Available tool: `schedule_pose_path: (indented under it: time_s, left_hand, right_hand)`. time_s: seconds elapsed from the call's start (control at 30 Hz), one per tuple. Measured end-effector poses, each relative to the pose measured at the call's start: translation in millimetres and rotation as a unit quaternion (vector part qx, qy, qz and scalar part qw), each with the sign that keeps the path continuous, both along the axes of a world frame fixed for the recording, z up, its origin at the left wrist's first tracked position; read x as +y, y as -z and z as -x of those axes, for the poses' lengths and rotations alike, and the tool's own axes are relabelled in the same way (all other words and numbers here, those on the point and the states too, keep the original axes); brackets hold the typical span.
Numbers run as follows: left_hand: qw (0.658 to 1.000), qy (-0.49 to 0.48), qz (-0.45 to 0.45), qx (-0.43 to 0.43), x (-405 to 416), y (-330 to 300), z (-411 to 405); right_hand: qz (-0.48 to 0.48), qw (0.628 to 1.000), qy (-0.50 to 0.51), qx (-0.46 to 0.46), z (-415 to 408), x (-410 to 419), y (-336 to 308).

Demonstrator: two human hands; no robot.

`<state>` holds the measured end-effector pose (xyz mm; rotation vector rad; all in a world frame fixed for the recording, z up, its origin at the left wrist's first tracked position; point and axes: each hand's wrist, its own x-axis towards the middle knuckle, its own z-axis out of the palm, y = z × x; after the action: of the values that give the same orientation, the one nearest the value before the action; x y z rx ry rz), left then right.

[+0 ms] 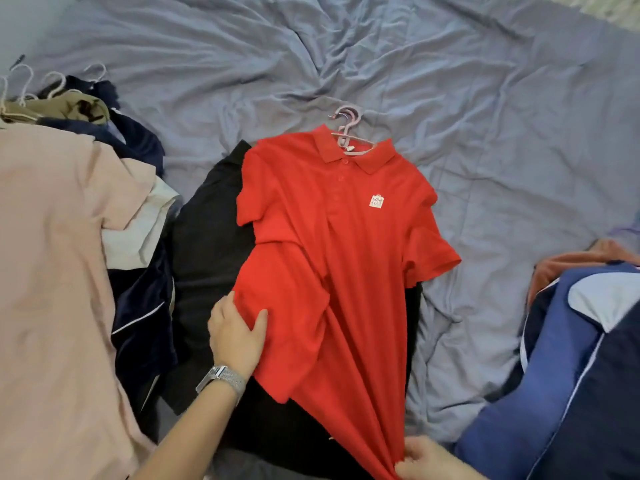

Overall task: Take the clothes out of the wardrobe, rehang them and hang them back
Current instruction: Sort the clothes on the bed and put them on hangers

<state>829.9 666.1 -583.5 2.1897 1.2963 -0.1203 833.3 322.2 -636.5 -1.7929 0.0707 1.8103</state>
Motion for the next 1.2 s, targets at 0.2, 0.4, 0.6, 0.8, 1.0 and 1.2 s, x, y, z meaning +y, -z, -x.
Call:
schedule_pose_path:
  time_s: [0.2, 0.4, 0.6, 0.8, 1.0, 1.2]
  left_hand:
    - [0.983, 0.015, 0.019, 0.183, 17.5, 25.6, -9.4]
    - [0.996, 0.054, 0.075, -0.018, 8.2, 4.4, 11.2]
    - [0.916, 0.278, 0.186, 0.22, 4.8, -3.6, 105.8]
    - [0.829, 0.345, 0.121, 0.423, 28.3, -24.6, 121.3]
    - [0.984, 0.177, -0.022, 0.012, 56.4, -22.6, 9.4]
    - [0.968, 0.238, -0.069, -0.036, 75.1, -0.9, -101.4]
  right_hand:
    - [-0.029, 0.982, -0.122, -0.141, -70.6, 29.4, -36.6]
    - [0.014, 0.93, 0.218, -0.294, -97.4, 96.2, -38.4]
    - [0.008, 0.945, 0.048, -0.322, -61.3, 97.1, -48.2]
    - [0.009, 0.927, -0.363, -0.089, -85.5, 73.3, -67.9]
    - [0.067, 0.846, 0.095, -0.521, -131.2, 97.2, -58.3]
    - [0.07, 0.848, -0.021, -0.526, -196.8, 121.8, -35.8]
